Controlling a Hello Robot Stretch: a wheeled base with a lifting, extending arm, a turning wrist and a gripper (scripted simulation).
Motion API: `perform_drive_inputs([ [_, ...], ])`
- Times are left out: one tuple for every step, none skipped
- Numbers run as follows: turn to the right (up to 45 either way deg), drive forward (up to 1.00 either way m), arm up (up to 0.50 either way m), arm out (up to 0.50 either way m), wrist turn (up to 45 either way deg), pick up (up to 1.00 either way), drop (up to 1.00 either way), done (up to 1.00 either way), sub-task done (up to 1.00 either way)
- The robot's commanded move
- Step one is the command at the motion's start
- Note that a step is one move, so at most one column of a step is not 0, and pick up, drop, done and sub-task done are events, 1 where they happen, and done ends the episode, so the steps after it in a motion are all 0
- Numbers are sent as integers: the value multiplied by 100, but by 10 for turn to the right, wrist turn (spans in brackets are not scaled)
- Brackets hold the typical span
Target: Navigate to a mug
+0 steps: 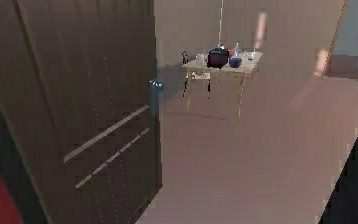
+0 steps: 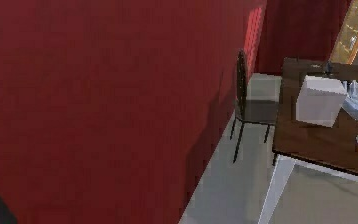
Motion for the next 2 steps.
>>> perform_drive_inputs([
  [-450,0,0,0,0,0,0,0,0],
  [-420,0,0,0,0,0,0,0,0],
])
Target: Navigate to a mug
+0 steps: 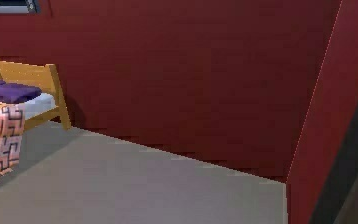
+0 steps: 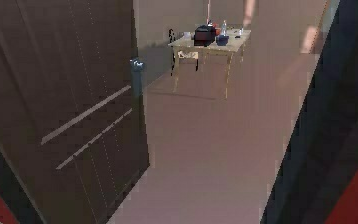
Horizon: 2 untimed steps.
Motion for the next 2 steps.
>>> perform_drive_inputs([
  [0,5,0,0,0,0,0,0,0],
  [450,0,0,0,0,0,0,0,0],
])
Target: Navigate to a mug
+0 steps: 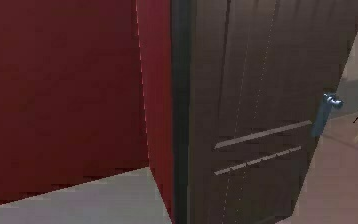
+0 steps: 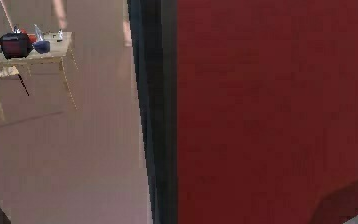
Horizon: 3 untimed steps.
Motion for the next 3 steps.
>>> perform_drive_inputs([
  [120,0,0,0,0,0,0,0,0],
  [0,15,0,0,0,0,0,0,0],
  [90,0,0,0,0,0,0,0,0],
])
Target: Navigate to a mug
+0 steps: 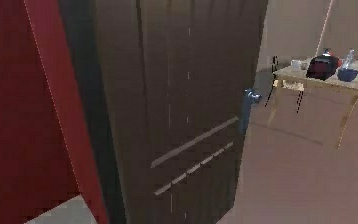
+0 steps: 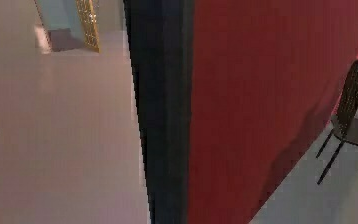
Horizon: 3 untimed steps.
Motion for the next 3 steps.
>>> perform_drive_inputs([
  [0,20,0,0,0,0,0,0,0],
  [390,0,0,0,0,0,0,0,0],
  [0,100,0,0,0,0,0,0,0],
])
